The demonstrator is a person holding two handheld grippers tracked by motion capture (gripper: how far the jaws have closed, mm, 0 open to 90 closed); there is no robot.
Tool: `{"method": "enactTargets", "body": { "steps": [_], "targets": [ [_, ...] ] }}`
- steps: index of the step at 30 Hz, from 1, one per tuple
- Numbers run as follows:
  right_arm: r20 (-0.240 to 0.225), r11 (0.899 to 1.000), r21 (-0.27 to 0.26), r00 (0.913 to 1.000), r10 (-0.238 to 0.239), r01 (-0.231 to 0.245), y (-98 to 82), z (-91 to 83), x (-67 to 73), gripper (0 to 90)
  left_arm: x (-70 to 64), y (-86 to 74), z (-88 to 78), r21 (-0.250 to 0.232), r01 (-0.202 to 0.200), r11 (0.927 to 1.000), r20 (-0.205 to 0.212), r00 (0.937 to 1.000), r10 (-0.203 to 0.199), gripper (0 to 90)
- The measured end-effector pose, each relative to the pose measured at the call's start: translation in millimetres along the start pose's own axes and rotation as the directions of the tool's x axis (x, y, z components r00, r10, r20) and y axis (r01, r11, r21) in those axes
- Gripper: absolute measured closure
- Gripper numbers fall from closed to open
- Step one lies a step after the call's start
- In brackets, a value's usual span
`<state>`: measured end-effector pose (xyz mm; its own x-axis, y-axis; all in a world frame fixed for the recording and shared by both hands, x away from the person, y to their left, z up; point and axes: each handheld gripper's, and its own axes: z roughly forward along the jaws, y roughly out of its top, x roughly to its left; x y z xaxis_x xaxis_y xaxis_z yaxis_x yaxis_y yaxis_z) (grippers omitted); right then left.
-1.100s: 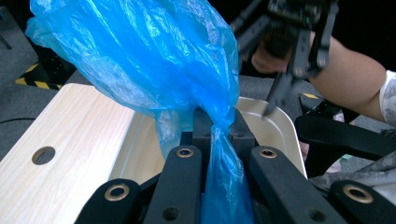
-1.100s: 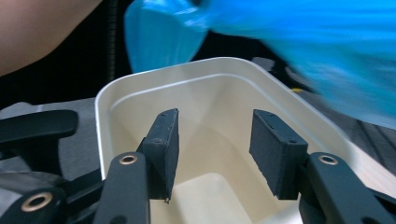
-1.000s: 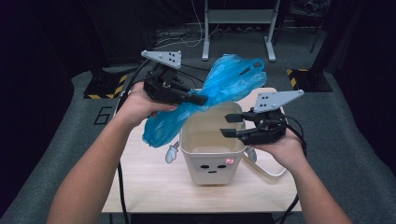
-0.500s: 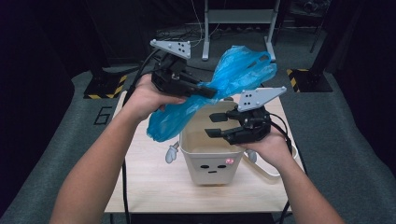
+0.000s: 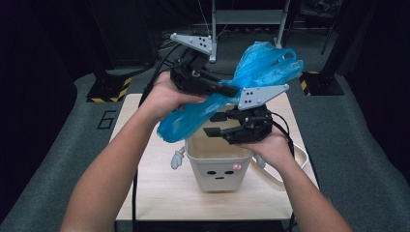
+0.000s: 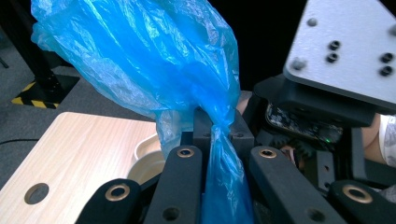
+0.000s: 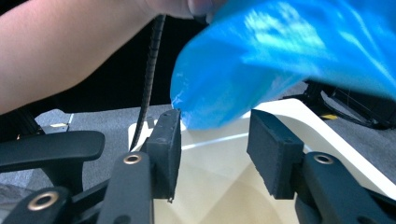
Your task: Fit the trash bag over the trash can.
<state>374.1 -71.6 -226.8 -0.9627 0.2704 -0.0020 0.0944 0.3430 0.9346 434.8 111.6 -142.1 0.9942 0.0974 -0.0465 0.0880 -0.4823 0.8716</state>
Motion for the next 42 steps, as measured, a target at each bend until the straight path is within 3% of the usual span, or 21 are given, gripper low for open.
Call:
{"method": "enactTargets", "body": {
  "steps": [4,10,17,28,34,42],
  "targets": [
    [0.006,1.0,0.011,1.0,-0.003,0.003,3.5,5.4,0.2,61.0,1.0,0.4,3.3,0.0,0.004,1.0,0.001,1.0,-0.004,85.6],
    [0.02,0.999,0.016,0.9994,-0.029,0.028,3.3,5.4,0.4,89.6,1.2,-1.1,-0.6,-0.001,0.003,1.0,0.0,1.0,-0.003,85.6],
    [0.075,0.997,0.066,0.996,-0.048,0.043,-0.4,-1.3,-1.9,90.0,0.3,-5.0,-14.4,-0.003,0.004,1.0,-0.02,0.9998,-0.004,85.7],
    [0.171,1.0,0.004,0.9851,-0.024,0.023,1.1,-44.1,-14.0,90.0,4.4,-9.7,-32.6,-0.024,0.022,0.9995,-0.052,0.9984,-0.023,85.7],
    [0.213,0.999,-0.011,0.9765,-0.028,0.031,3.1,-66.4,-14.0,90.0,3.7,-10.8,-31.2,-0.021,0.02,0.9996,-0.047,0.9987,-0.021,85.8],
    [0.258,1.0,0.005,0.9658,-0.029,0.029,-3.2,-77.8,-16.4,90.0,5.1,-17.4,-23.0,-0.018,0.024,0.9995,-0.033,0.9992,-0.025,85.8]
  ]
}}
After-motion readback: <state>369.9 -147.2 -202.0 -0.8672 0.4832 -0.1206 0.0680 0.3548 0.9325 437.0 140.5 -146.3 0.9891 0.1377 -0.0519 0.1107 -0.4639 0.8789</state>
